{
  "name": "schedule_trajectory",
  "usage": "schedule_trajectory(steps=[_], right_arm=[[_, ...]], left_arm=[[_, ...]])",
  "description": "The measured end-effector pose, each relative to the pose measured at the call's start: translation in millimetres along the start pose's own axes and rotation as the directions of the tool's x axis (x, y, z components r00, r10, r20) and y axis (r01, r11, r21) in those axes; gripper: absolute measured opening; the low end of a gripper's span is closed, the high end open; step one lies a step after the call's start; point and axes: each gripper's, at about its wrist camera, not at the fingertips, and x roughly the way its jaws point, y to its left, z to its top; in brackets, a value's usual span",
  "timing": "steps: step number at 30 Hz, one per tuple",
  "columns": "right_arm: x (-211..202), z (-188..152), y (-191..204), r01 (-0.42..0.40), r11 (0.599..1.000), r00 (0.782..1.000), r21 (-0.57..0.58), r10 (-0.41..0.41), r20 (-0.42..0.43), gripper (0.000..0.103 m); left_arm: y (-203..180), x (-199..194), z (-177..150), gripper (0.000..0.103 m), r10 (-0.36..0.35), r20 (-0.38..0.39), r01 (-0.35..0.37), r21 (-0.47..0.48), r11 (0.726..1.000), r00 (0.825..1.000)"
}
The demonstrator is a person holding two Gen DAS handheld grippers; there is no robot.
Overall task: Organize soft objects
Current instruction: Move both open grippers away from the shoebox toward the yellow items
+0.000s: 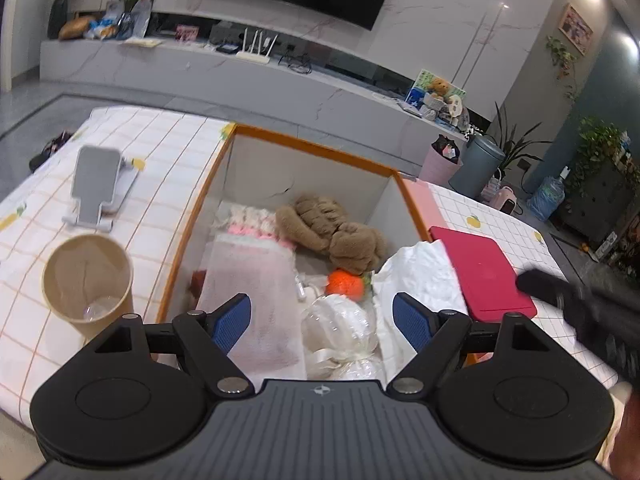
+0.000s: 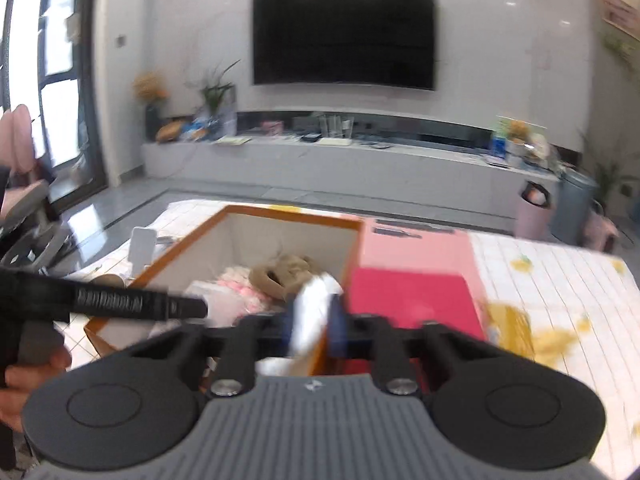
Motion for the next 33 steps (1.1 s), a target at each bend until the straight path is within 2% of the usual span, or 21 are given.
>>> schedule_trajectory(steps=[2, 5, 8, 10, 11, 13, 15, 17, 21, 25, 27, 30, 33], right_arm=[[18.8, 16.4, 1.7, -0.013, 0.999, 0.997, -0.052, 0.009, -0.072, 0.000], [50.4, 32.5, 6.4, -0.065, 0.991, 0.972, -0.120, 0.036, -0.233, 0.000], [80.8, 41.7, 11.3, -0.142, 0.982, 0.914, -0.124, 0.082, -0.396, 0.000], [101.6, 42.2, 19.1, -0.130, 0.977, 0.880, -0.167, 0.037, -0.473, 0.000], [110.8, 39.8, 25.7, -0.129, 0.971, 0.862, -0.201, 0.009, -0.507, 0.000], [128.8, 32.7, 35.2, -0.111, 0.957, 0.841, -0.269, -0.054, -0.538, 0.000], [147.3, 22.3, 41.8, -0.118, 0.943, 0.803, -0.311, -0.094, -0.588, 0.000], [161.4, 10.3, 47.9, -0.125, 0.931, 0.774, -0.343, -0.124, -0.620, 0.000], [171.0, 2.9, 63.9, -0.100, 0.881, 0.773, -0.462, -0.223, -0.594, 0.000], [175.4, 0.6, 67.5, -0.121, 0.848, 0.751, -0.515, -0.262, -0.607, 0.000], [174.6, -1.3, 69.1, -0.126, 0.842, 0.751, -0.525, -0.265, -0.605, 0.000], [170.5, -1.5, 70.1, -0.136, 0.854, 0.763, -0.502, -0.233, -0.603, 0.009], [163.6, -2.4, 71.3, -0.160, 0.862, 0.772, -0.480, -0.194, -0.605, 0.008]], left_arm=[[4.6, 2.5, 1.8, 0.094, -0.001, -0.026, 0.001, -0.013, 1.000, 1.000], [5.5, 2.3, 3.7, 0.094, -0.033, -0.043, 0.033, -0.005, 0.999, 0.999], [2.8, -0.4, 2.3, 0.094, -0.033, -0.028, 0.033, 0.008, 0.999, 0.999], [3.2, -0.9, 1.6, 0.094, -0.027, -0.026, 0.028, 0.013, 1.000, 0.999], [4.6, -1.4, 1.0, 0.090, -0.016, -0.027, 0.017, 0.010, 1.000, 0.999], [8.3, -0.2, 1.5, 0.090, 0.013, -0.030, -0.013, 0.005, 1.000, 0.999], [13.7, 0.0, 3.4, 0.090, 0.008, -0.034, -0.008, -0.001, 1.000, 0.999], [20.7, 0.4, 5.9, 0.090, 0.015, -0.043, -0.016, -0.029, 0.999, 0.999], [30.4, 1.2, 9.2, 0.090, 0.046, -0.049, -0.049, -0.058, 0.997, 0.998], [33.4, 1.2, 9.6, 0.090, 0.045, -0.057, -0.049, -0.066, 0.997, 0.997], [32.3, 0.8, 9.8, 0.090, 0.046, -0.060, -0.050, -0.063, 0.997, 0.997], [30.5, 0.7, 9.7, 0.090, 0.055, -0.062, -0.058, -0.048, 0.997, 0.997], [26.1, -1.7, 10.0, 0.090, 0.062, -0.056, -0.063, -0.022, 0.998, 0.997]])
